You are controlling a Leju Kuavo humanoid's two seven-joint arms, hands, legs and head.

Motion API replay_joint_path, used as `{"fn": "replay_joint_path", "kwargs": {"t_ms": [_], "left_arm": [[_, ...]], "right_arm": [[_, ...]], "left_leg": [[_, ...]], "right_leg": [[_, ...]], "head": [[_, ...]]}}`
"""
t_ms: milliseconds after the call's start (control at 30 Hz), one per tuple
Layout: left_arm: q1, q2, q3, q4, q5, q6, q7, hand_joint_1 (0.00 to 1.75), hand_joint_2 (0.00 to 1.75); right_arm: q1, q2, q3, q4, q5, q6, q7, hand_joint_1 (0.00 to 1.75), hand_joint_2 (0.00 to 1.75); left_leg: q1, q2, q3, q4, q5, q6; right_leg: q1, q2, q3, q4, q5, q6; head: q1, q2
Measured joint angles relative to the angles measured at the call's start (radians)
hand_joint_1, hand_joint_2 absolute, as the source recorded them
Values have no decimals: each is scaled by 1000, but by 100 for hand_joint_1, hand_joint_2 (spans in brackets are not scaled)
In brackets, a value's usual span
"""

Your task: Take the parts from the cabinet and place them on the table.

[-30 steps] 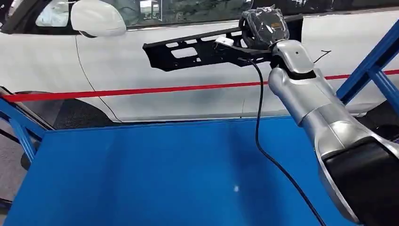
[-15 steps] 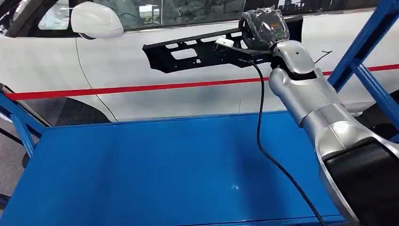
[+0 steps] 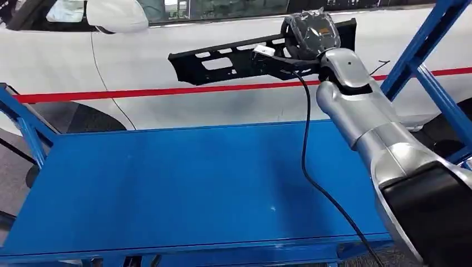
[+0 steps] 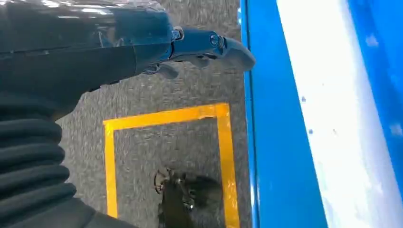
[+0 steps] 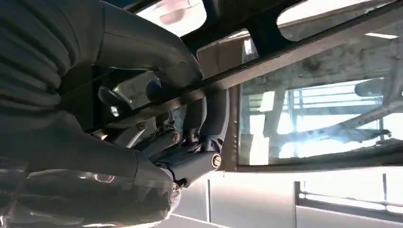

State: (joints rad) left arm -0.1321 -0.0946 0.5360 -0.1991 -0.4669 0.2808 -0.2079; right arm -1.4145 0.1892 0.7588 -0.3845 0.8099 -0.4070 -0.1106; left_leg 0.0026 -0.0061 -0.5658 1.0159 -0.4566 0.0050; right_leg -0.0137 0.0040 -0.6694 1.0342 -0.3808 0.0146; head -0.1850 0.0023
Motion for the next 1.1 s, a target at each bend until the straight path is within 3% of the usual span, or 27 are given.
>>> {"fn": "replay_joint_path", "kwargs": {"t_ms": [33,67,133,167,200,233,267,300,333,367,467,500,533,567,633,667,700,733,767,800,833,867,900,1000,1033,1067,1100], "left_arm": [[-1,0,0,0,0,0,0,0,175],[-1,0,0,0,0,0,0,0,175],[-1,0,0,0,0,0,0,0,175],[-1,-2,0,0,0,0,0,0,175],[-1,-2,-1,0,0,0,0,0,175],[-1,-3,-1,0,0,0,0,0,175],[0,-3,-1,0,0,0,0,0,175],[0,-4,-1,0,0,0,0,0,175],[0,-5,-1,0,0,1,0,0,175],[0,-5,-1,0,0,1,0,0,175],[1,-8,0,0,0,1,0,0,175],[3,-9,-1,0,0,1,-1,0,175],[4,-8,0,0,0,1,-2,0,175],[6,-8,0,0,0,2,-2,0,175],[6,-9,0,0,0,2,-3,0,175],[5,-9,-1,0,0,2,-3,0,175],[6,-9,-1,0,0,2,-3,0,175],[6,-9,-1,0,0,2,-3,0,175],[6,-8,0,0,0,2,-3,0,175],[6,-8,0,0,-1,2,-3,0,175],[6,-8,0,0,-1,2,-3,0,175],[4,-9,0,0,-1,2,-3,0,175],[4,-10,-1,0,-1,2,-4,0,175],[7,-10,0,0,-1,2,-4,0,175],[7,-11,0,0,-1,2,-3,0,175],[6,-12,0,0,-1,2,-2,0,175],[5,-11,0,0,-1,3,-2,0,175]], "right_arm": [[-1,-1,0,1,1,1,0,175,175],[-1,-1,0,2,2,2,0,175,175],[-2,-1,-2,2,4,3,3,175,175],[0,0,-2,3,6,3,3,175,175],[3,0,-2,4,7,4,3,175,175],[5,0,-2,5,9,5,3,175,175],[5,0,-2,5,12,5,4,175,175],[3,0,-2,5,14,5,4,175,175],[1,3,-2,5,14,5,4,175,175],[-3,5,-2,5,14,6,4,175,175],[-4,12,-2,4,17,9,4,175,175],[-4,13,-2,4,17,10,4,175,175],[-4,13,-2,4,20,11,4,175,175],[-4,17,-2,4,22,11,4,175,175],[-5,20,-2,3,25,13,4,175,175],[-5,21,-2,3,27,13,4,175,175],[-3,21,-2,3,28,14,4,175,175],[-1,21,-2,3,29,14,4,175,175],[1,21,-2,3,31,14,4,175,175],[2,21,-2,3,34,15,4,175,175],[2,21,-2,3,35,16,5,175,175],[1,21,-2,2,37,16,6,175,175],[1,21,-2,-3,40,16,11,175,175],[0,22,-2,-6,46,16,12,175,175],[1,19,-2,-5,47,16,13,175,175],[0,16,-2,-5,49,16,13,175,175],[0,16,-2,-5,50,16,13,175,175]], "left_leg": [[9,7,0,-10,15,8],[8,8,-8,-15,23,16],[5,9,-29,-12,38,23],[4,10,-40,-10,44,24],[4,10,-53,-7,52,24],[4,10,-64,-3,57,23],[4,10,-75,3,62,22],[4,8,-85,9,66,19],[4,7,-92,15,69,15],[0,7,-104,20,73,10],[2,7,-108,13,97,-7],[-1,6,-110,10,104,-14],[4,2,-119,16,93,-17],[2,1,-130,43,47,-23],[9,2,-171,185,-66,-32],[12,2,-187,261,-104,-36],[14,2,-192,310,-114,-39],[17,2,-181,321,-96,-42],[21,2,-150,293,-59,-46],[24,3,-96,223,-20,-49],[26,3,-44,149,-3,-52],[28,2,16,50,-37,-56],[16,-4,44,2,-53,-42],[12,-5,26,15,-33,-14],[22,-2,21,4,-17,3],[18,2,10,6,-6,11],[16,4,-4,6,5,23]], "right_leg": [[-3,0,-6,12,-25,3],[0,-1,-20,49,-70,4],[-1,-1,-67,194,-173,8],[-1,-1,-86,263,-204,10],[-1,-1,-90,306,-207,11],[-1,-1,-71,295,-188,12],[-2,-1,-34,248,-157,11],[-2,-1,22,165,-122,8],[-1,-1,81,78,-106,3],[4,-1,119,15,-133,-4],[14,-1,104,9,-111,-16],[11,-2,101,3,-101,-23],[-1,-8,96,-9,-86,-31],[0,-10,88,-12,-75,-38],[-1,-10,62,-12,-55,-44],[0,-10,48,-11,-44,-43],[-1,-10,35,-11,-35,-41],[-2,-11,22,-10,-25,-38],[-4,-11,9,-9,-15,-34],[-7,-11,-5,-6,-5,-28],[-9,-11,-14,-3,1,-23],[-8,-10,-24,2,9,-13],[-7,-9,-29,3,17,-6],[-6,-8,-29,-10,46,14],[-11,-4,-37,-8,43,21],[-11,-4,-48,15,0,21],[-10,-4,-67,69,-63,19]], "head": [[0,0],[0,0],[0,0],[0,0],[0,0],[0,0],[0,0],[0,0],[0,0],[0,0],[-1,0],[0,0],[0,0],[-1,0],[0,0],[-1,0],[-1,0],[-1,0],[-1,0],[-1,0],[-1,0],[-1,0],[0,0],[0,0],[0,0],[0,0],[0,0]]}}
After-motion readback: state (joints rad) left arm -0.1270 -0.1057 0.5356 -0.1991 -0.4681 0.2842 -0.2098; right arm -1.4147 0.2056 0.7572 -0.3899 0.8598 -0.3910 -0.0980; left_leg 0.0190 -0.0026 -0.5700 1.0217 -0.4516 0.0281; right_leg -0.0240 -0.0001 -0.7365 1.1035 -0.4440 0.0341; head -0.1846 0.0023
